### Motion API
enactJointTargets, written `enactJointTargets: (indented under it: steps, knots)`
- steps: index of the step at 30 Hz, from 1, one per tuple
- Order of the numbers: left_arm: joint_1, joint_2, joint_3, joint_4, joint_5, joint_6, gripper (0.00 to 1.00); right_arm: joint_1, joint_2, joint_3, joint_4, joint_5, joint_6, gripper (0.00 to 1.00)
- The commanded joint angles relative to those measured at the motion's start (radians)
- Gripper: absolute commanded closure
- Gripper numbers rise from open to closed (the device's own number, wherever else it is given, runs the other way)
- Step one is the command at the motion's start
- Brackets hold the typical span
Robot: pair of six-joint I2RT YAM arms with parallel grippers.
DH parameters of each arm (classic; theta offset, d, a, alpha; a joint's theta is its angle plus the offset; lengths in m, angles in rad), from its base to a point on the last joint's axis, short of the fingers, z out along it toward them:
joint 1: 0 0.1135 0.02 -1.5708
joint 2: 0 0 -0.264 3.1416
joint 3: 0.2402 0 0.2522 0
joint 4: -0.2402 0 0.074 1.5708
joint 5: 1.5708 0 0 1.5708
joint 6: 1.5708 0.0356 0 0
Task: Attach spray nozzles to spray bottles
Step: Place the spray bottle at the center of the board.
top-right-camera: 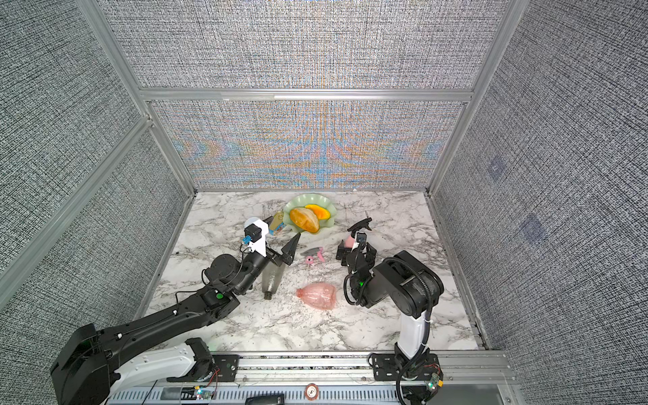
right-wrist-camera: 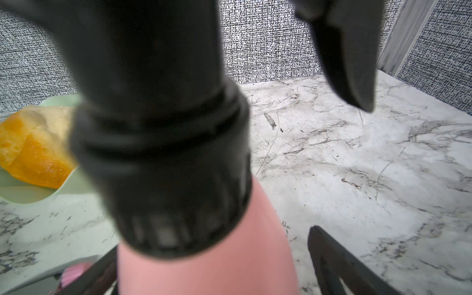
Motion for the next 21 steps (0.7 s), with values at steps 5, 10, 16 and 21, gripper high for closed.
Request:
enactJointTargets:
  steps: [5, 10, 16, 21]
  knots:
    - [0.001, -0.001, 0.005, 0.025, -0.002, 0.003, 0.01, 0.006, -0.066, -0.02, 0.016, -0.003, -0.001, 0.01]
    - [0.0, -0.007, 0.007, 0.021, -0.003, 0.005, 0.01, 0.017, -0.154, -0.089, -0.002, -0.006, -0.006, 0.01]
    - [0.001, -0.026, 0.008, 0.019, -0.009, 0.003, 0.01, 0.039, -0.394, -0.207, -0.136, 0.03, -0.039, 0.01]
    - [0.001, -0.048, 0.011, 0.017, -0.053, -0.002, 0.01, 0.064, -0.727, -0.204, -0.513, 0.017, -0.016, 0.01]
